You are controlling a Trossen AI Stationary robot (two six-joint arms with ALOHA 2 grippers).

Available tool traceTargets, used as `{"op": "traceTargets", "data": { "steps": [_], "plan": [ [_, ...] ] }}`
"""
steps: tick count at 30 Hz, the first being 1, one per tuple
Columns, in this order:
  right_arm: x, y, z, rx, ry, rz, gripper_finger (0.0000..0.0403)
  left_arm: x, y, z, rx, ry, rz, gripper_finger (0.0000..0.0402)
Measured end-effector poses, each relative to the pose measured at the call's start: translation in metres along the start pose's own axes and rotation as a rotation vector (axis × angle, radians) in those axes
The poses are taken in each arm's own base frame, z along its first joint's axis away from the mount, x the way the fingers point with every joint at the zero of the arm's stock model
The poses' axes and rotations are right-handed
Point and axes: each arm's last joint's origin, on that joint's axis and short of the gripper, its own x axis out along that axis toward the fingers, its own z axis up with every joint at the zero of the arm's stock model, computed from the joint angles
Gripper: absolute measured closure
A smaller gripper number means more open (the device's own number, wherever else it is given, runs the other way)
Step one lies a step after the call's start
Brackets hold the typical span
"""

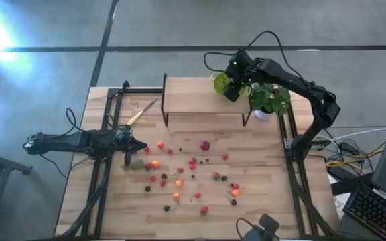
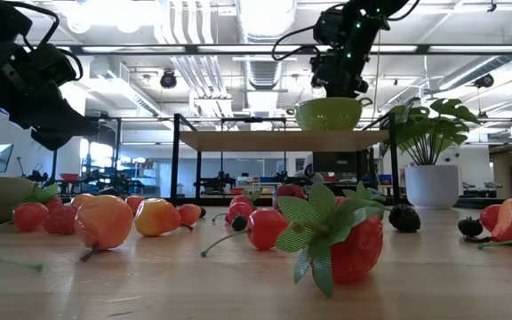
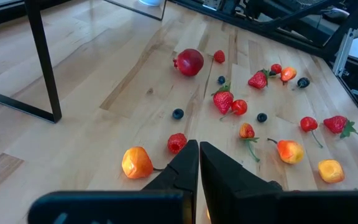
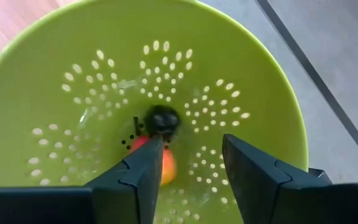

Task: Build produce basket
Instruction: Put the black cherry into the green basket

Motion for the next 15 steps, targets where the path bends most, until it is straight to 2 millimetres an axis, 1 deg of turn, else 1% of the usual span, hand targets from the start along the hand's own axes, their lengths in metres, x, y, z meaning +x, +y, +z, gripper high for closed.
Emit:
{"op": "traceTargets", "data": {
  "steps": [3, 7, 12, 15],
  "plan": [
    [-0.003, -0.001, 0.001, 0.008, -0.007, -0.002, 0.0228, 0.000, 0.000, 0.000, 0.000, 0.000, 0.000, 0.0381],
    [-0.017, 0.003, 0.001, -0.006, -0.030, 0.005, 0.0224, 0.000, 0.000, 0.000, 0.000, 0.000, 0.000, 0.0381],
    [-0.043, 0.014, -0.001, -0.033, -0.089, 0.026, 0.0239, 0.000, 0.000, 0.000, 0.000, 0.000, 0.000, 0.0381],
    [-0.059, 0.027, -0.004, -0.057, -0.126, 0.053, 0.0254, 0.000, 0.000, 0.000, 0.000, 0.000, 0.000, 0.0381]
  ]
}}
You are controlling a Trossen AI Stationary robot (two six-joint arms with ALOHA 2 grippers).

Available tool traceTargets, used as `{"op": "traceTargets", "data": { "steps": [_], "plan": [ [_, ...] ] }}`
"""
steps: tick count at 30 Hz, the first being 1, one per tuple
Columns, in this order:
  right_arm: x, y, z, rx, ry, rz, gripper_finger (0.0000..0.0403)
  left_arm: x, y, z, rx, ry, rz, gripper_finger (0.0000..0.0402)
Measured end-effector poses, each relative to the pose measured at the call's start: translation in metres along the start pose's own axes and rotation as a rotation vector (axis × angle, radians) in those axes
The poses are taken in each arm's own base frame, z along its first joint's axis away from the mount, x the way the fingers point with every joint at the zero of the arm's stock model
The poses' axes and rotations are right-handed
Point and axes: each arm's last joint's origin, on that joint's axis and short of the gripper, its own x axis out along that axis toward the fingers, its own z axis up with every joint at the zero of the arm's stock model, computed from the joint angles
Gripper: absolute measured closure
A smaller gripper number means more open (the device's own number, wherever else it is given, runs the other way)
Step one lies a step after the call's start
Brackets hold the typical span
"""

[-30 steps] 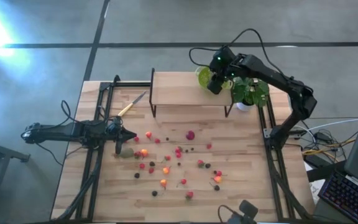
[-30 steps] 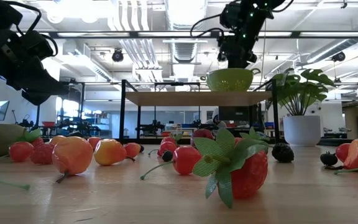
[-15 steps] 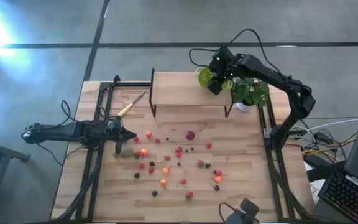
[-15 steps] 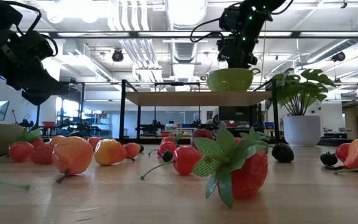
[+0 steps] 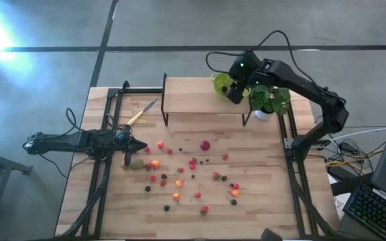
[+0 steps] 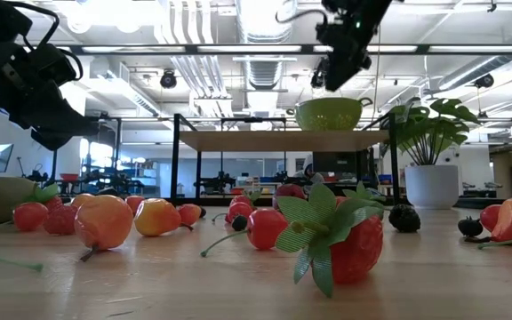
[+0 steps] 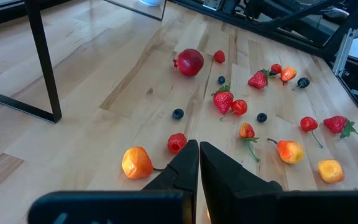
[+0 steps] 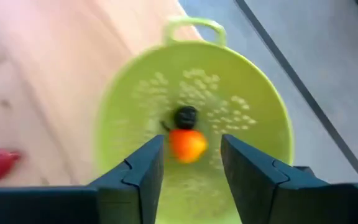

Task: Build produce basket
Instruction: Put the black cherry into the green basket, then put the raspberry into the green basket

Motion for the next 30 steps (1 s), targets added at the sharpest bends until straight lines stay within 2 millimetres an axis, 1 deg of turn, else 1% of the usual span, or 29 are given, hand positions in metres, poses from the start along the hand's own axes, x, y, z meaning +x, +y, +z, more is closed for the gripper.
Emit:
{"op": "traceTargets", "data": {
  "steps": [4, 7, 10, 14, 18, 21, 26, 30],
  "plan": [
    [-0.015, 0.027, -0.004, -0.036, 0.000, 0.066, 0.0273, 0.000, 0.000, 0.000, 0.000, 0.000, 0.000, 0.0381],
    [-0.023, 0.051, -0.010, -0.086, 0.030, 0.117, 0.0285, 0.000, 0.000, 0.000, 0.000, 0.000, 0.000, 0.0381],
    [-0.028, 0.078, -0.018, -0.126, 0.069, 0.167, 0.0297, 0.000, 0.000, 0.000, 0.000, 0.000, 0.000, 0.0381],
    [-0.028, 0.112, -0.032, -0.122, 0.119, 0.214, 0.0312, 0.000, 0.000, 0.000, 0.000, 0.000, 0.000, 0.0381],
    [-0.023, 0.141, -0.056, -0.118, 0.198, 0.240, 0.0329, 0.000, 0.000, 0.000, 0.000, 0.000, 0.000, 0.0381],
    [-0.017, 0.158, -0.075, -0.109, 0.262, 0.240, 0.0342, 0.000, 0.000, 0.000, 0.000, 0.000, 0.000, 0.0381],
    [0.001, 0.175, -0.103, -0.078, 0.308, 0.197, 0.0355, 0.000, 0.000, 0.000, 0.000, 0.000, 0.000, 0.0381],
    [0.016, 0.184, -0.123, -0.121, 0.309, 0.209, 0.0350, 0.000, 0.000, 0.000, 0.000, 0.000, 0.000, 0.0381]
  ]
}}
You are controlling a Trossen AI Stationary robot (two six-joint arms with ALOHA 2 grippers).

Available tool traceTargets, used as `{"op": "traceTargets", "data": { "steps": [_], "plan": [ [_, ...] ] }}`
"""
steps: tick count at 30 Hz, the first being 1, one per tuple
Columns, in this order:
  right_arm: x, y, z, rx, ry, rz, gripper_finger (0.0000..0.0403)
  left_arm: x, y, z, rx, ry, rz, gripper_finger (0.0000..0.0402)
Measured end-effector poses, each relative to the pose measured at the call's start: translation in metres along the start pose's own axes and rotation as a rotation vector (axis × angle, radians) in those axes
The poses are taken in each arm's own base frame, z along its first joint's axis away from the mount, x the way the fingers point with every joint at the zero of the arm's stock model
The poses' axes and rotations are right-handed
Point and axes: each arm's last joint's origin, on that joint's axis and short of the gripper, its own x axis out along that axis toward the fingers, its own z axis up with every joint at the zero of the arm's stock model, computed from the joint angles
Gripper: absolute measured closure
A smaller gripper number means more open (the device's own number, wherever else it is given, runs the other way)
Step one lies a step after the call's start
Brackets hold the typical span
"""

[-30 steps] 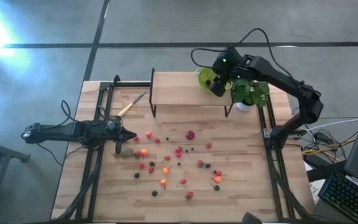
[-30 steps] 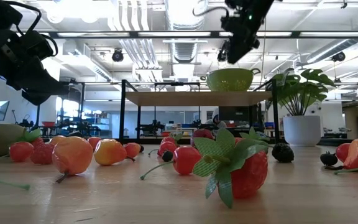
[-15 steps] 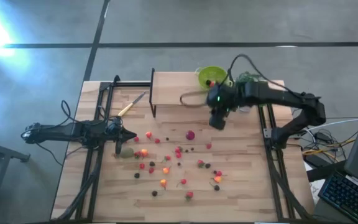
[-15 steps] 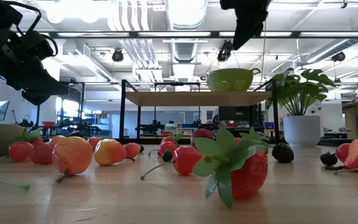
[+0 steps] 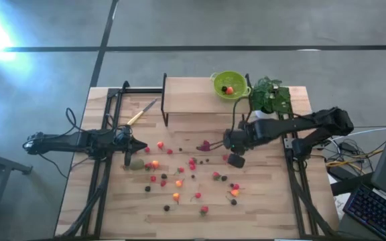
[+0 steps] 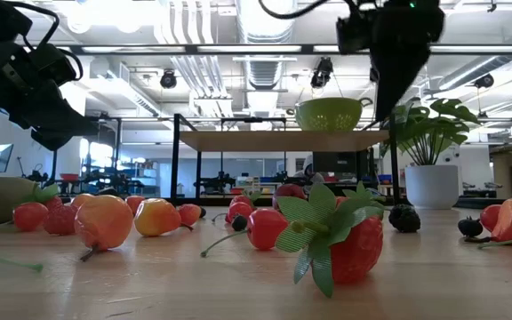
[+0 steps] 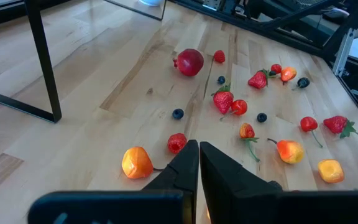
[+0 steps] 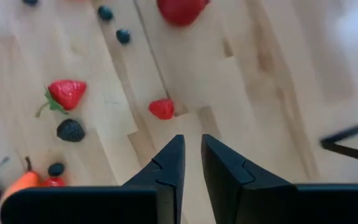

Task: Build produce basket
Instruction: Put the raspberry into the green basket

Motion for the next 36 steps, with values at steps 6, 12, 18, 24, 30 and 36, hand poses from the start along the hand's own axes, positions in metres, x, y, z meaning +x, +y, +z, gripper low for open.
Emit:
{"op": "traceTargets", "data": {
  "steps": [6, 12, 18, 24, 30, 36],
  "plan": [
    [0.030, 0.006, -0.014, -0.060, -0.036, 0.036, 0.0319, 0.000, 0.000, 0.000, 0.000, 0.000, 0.000, 0.0381],
    [0.053, 0.006, -0.024, -0.094, -0.087, 0.082, 0.0278, 0.000, 0.000, 0.000, 0.000, 0.000, 0.000, 0.0381],
    [0.069, 0.005, -0.031, -0.093, -0.138, 0.104, 0.0235, 0.000, 0.000, 0.000, 0.000, 0.000, 0.000, 0.0381],
    [0.078, 0.004, -0.038, -0.092, -0.148, 0.107, 0.0201, 0.000, 0.000, 0.000, 0.000, 0.000, 0.000, 0.0381],
    [0.081, 0.005, -0.037, -0.079, -0.199, 0.127, 0.0183, 0.000, 0.000, 0.000, 0.000, 0.000, 0.000, 0.0381],
    [0.089, 0.003, -0.042, -0.072, -0.238, 0.141, 0.0179, 0.000, 0.000, 0.000, 0.000, 0.000, 0.000, 0.0381]
  ]
}}
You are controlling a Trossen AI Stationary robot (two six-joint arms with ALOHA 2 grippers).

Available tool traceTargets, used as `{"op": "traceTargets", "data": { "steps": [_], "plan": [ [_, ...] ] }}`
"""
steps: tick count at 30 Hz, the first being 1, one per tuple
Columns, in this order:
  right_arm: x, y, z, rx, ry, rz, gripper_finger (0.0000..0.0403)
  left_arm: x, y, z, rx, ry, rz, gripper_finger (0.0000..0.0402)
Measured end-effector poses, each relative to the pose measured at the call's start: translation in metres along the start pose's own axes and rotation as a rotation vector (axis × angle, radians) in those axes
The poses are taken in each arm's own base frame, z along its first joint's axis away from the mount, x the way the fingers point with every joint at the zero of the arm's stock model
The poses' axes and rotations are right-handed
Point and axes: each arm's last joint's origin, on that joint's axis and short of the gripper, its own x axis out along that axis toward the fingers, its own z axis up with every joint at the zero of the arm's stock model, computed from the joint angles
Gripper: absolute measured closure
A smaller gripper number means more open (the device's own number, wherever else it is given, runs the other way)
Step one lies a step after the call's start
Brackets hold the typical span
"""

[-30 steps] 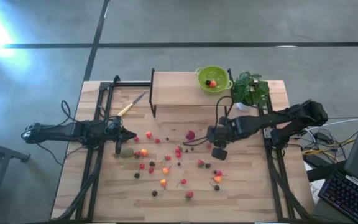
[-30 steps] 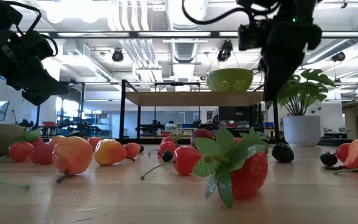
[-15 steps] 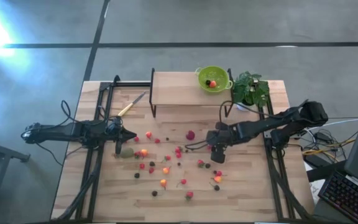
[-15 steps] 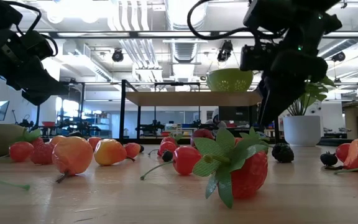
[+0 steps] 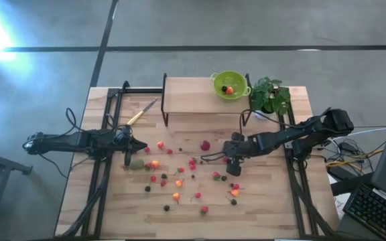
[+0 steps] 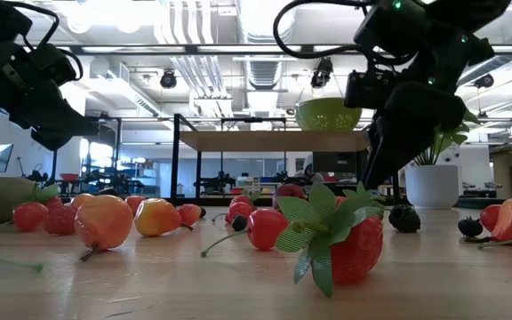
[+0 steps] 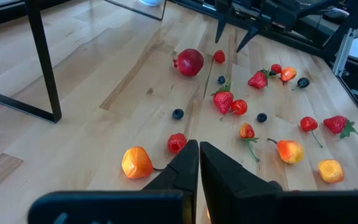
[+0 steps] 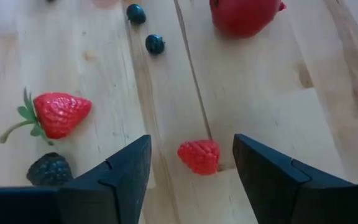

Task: Build produce basket
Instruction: Put the raspberry into the green basket

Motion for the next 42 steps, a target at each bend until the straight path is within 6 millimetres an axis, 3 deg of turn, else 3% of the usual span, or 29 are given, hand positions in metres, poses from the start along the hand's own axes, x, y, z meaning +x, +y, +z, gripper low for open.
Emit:
{"op": "traceTargets", "data": {
  "steps": [14, 33, 42],
  "plan": [
    [0.011, -0.008, -0.020, 0.005, -0.063, -0.061, 0.0195, 0.000, 0.000, 0.000, 0.000, 0.000, 0.000, 0.0380],
    [0.018, -0.012, -0.033, 0.048, -0.128, -0.038, 0.0159, 0.000, 0.000, 0.000, 0.000, 0.000, 0.000, 0.0381],
    [0.026, -0.013, -0.040, 0.042, -0.110, -0.033, 0.0180, 0.000, 0.000, 0.000, 0.000, 0.000, 0.000, 0.0381]
  ]
}}
